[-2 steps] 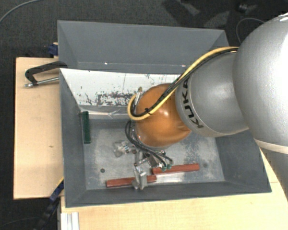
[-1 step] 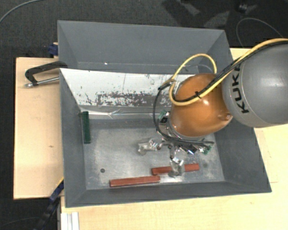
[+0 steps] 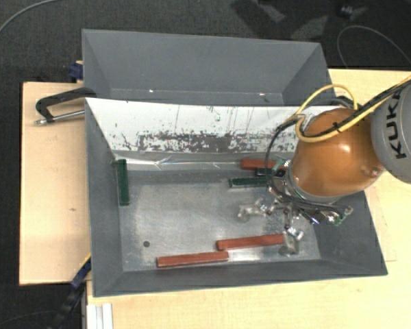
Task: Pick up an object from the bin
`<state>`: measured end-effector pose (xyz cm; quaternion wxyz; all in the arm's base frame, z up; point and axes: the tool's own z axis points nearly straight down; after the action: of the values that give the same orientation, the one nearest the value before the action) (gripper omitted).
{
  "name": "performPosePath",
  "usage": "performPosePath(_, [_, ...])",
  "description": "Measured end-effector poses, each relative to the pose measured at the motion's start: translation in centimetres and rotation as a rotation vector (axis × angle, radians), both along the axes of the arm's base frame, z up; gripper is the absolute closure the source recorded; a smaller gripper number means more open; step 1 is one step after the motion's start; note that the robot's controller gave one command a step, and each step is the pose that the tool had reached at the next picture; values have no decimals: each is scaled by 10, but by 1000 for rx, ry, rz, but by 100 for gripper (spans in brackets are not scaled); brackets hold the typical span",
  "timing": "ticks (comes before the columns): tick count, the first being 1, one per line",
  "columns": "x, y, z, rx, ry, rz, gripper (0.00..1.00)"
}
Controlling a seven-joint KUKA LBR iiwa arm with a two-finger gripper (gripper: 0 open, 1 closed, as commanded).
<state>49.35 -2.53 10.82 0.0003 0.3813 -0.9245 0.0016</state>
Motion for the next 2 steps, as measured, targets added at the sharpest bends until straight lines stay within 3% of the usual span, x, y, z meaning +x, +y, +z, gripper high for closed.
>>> performPosePath(1, [3, 24, -40, 5, 3, -40, 0])
performPosePath(2, [4, 25, -39, 5, 1, -42, 0])
